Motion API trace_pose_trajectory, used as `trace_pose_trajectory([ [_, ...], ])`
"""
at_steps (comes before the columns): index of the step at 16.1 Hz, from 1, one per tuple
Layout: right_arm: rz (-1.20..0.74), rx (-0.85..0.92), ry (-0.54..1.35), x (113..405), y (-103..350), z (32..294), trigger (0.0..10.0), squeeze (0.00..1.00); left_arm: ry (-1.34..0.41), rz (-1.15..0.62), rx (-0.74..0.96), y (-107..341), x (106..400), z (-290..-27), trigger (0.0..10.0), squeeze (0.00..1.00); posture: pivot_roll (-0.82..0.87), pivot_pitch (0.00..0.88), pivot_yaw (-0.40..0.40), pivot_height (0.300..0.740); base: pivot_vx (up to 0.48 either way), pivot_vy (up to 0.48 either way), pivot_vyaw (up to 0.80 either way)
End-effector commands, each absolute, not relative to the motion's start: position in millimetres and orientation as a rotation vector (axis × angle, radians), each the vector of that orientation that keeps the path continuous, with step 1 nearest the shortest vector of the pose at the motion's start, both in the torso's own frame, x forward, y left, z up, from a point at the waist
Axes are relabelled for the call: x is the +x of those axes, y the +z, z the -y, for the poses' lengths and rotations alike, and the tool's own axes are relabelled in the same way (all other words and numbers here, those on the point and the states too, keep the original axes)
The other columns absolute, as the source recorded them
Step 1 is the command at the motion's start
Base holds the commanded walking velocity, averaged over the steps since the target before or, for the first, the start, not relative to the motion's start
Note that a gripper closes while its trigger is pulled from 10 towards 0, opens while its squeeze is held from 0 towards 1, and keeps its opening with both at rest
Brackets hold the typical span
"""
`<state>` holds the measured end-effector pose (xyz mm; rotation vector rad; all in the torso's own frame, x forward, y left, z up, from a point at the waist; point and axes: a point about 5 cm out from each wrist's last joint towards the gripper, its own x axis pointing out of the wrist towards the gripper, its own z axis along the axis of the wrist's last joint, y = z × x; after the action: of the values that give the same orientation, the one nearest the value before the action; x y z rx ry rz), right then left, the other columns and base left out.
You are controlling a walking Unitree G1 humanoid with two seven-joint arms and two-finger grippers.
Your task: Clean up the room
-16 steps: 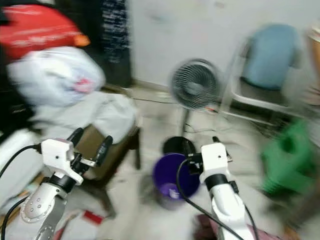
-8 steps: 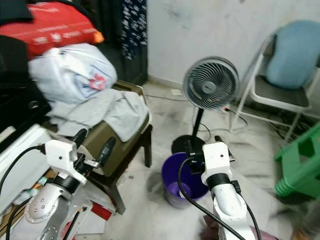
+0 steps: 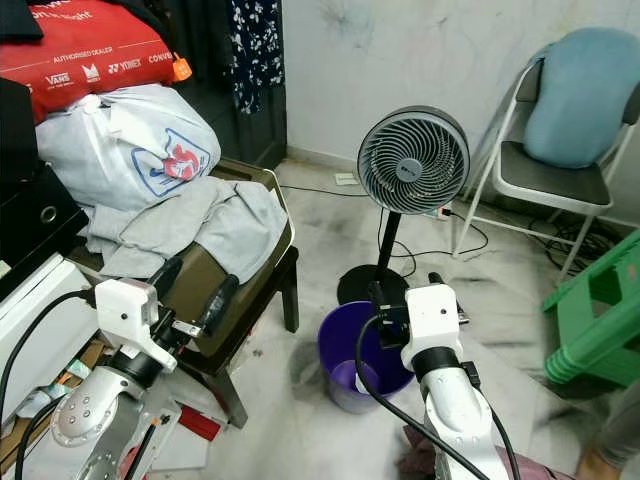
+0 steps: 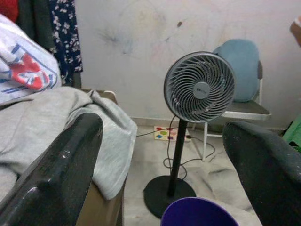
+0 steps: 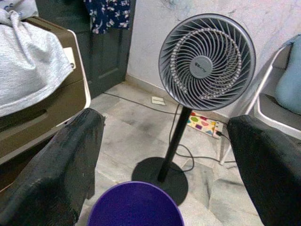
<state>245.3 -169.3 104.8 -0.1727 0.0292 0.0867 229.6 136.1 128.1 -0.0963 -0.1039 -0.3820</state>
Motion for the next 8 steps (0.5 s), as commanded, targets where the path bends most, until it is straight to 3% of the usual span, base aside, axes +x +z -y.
trace_pose_trajectory([
  [1, -0.013, -0.16, 0.074, 244.9, 110.5, 171.5, 10.0, 0.0, -0.402, 0.118, -0.101, 132.5, 228.7, -134.4, 10.0, 0.0, -0.09, 0.074, -0.006, 0.74, 0.409, 0.0, 0.0],
  [3, -0.023, -0.146, 0.069, 244.8, 109.2, 171.7, 10.0, 0.0, -0.407, 0.12, -0.102, 132.8, 228.7, -134.1, 10.0, 0.0, -0.09, 0.076, -0.006, 0.74, 0.411, 0.0, 0.0],
  [6, -0.027, -0.149, 0.073, 244.8, 108.8, 171.1, 10.0, 0.0, -0.411, 0.119, -0.104, 132.8, 228.6, -133.4, 10.0, 0.0, -0.09, 0.08, -0.005, 0.74, 0.423, 0.0, -0.7],
  [8, -0.027, -0.151, 0.075, 244.9, 108.8, 170.7, 10.0, 0.0, -0.416, 0.118, -0.106, 132.5, 228.9, -132.1, 10.0, 0.0, -0.1, 0.083, -0.005, 0.74, 0.422, 0.0, 0.0],
])
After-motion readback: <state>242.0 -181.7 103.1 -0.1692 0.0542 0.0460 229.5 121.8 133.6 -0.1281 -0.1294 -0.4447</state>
